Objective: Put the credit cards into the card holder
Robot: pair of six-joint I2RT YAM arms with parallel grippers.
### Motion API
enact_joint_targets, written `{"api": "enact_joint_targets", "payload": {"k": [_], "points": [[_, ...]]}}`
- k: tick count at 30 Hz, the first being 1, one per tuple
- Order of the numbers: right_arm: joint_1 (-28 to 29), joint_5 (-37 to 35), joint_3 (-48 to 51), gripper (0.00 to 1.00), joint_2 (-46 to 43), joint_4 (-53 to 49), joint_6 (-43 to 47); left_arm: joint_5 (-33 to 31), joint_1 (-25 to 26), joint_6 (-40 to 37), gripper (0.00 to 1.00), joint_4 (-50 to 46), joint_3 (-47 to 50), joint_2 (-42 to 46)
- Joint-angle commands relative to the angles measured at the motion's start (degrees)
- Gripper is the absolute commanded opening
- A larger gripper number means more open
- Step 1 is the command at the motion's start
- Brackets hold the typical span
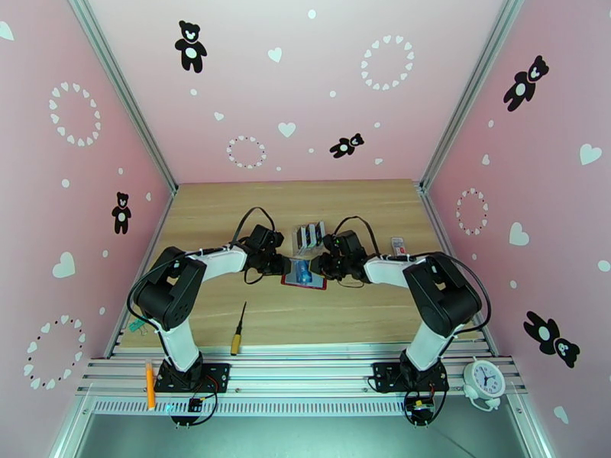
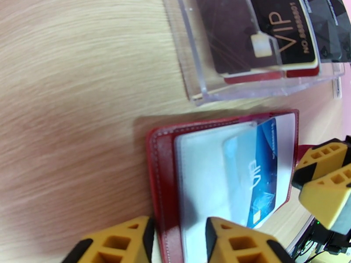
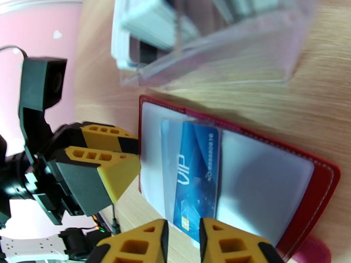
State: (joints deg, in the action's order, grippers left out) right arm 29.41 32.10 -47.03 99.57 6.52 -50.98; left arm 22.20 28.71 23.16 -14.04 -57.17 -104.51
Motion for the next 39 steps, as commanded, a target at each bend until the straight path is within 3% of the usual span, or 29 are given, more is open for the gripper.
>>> {"api": "enact_joint_targets", "payload": {"k": [1, 3, 16, 39], "points": [[1.8, -3.6, -2.6, 0.26, -1.2, -8.7, 3.5, 2.0, 0.7, 0.5, 0.31, -0.4, -1.1, 0.1], [2.4, -4.3, -3.4, 0.26, -0.9, -9.9, 3.9, 2.2, 1.0, 0.4, 0.26, -0.3, -1.1, 0.0], [5.0, -19.7, -11.5, 0.31, -4.2, -29.0, 10.4, 2.6, 1.6, 0.6, 0.24, -0.5, -1.4, 0.1], [7.6, -23.0, -17.8, 0.34, 3.9, -33.1, 12.9, 3.2, 2.0, 0.7, 0.16, -0.4, -1.6, -0.4]]}}
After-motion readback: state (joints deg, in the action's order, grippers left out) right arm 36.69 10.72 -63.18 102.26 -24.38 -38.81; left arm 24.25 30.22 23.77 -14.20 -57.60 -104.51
